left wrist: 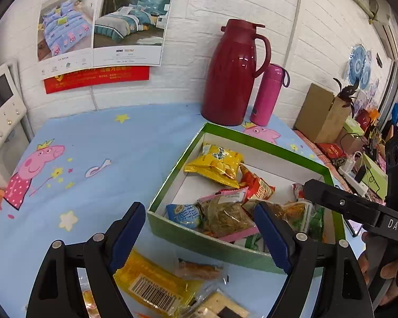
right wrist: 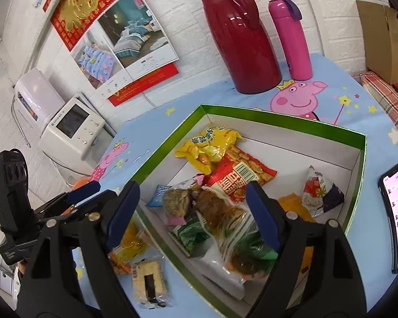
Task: Organize snacks
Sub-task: 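Carry the yellow chip bag into the green box and open both tools, then grasp the orange peanut packet with the left tool while the right tool also grips it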
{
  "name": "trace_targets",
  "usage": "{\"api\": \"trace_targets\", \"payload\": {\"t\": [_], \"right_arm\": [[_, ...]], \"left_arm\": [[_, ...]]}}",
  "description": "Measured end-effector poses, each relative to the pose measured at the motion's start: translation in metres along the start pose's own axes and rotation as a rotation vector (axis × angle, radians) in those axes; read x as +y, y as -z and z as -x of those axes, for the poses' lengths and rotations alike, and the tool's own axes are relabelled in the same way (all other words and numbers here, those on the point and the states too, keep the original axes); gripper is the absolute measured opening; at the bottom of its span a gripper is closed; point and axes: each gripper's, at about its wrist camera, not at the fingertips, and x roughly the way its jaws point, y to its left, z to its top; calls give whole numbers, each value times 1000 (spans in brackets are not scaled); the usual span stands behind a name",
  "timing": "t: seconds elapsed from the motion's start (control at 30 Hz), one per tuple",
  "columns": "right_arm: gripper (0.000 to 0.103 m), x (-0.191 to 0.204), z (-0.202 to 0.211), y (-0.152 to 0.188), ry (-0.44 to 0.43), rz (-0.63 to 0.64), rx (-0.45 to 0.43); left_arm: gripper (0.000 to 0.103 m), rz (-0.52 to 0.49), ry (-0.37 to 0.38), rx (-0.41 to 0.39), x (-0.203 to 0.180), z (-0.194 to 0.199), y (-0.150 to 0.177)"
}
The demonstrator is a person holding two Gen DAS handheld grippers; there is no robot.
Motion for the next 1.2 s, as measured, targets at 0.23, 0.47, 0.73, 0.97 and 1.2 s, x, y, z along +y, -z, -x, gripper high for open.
{"api": "trace_targets", "payload": {"t": [0.23,0.47,0.73,0.97,1.2], "right_arm": [[90,49,54,27,-20,107,-67],[90,73,74,75,-55,163,-7],[90,94,44,128,-57,246,142],[87,122,4,149,-79,361,224],[75,142,-54,147,-71,431,313]], "left_arm": [[86,-6,-76,-9,-1,61,23],[86,68,-124,28,22,108,80],[86,132,-140,74,52,117,145],[86,212,-118,96,78,123,180],[85,239,-101,52,94,129,178]]}}
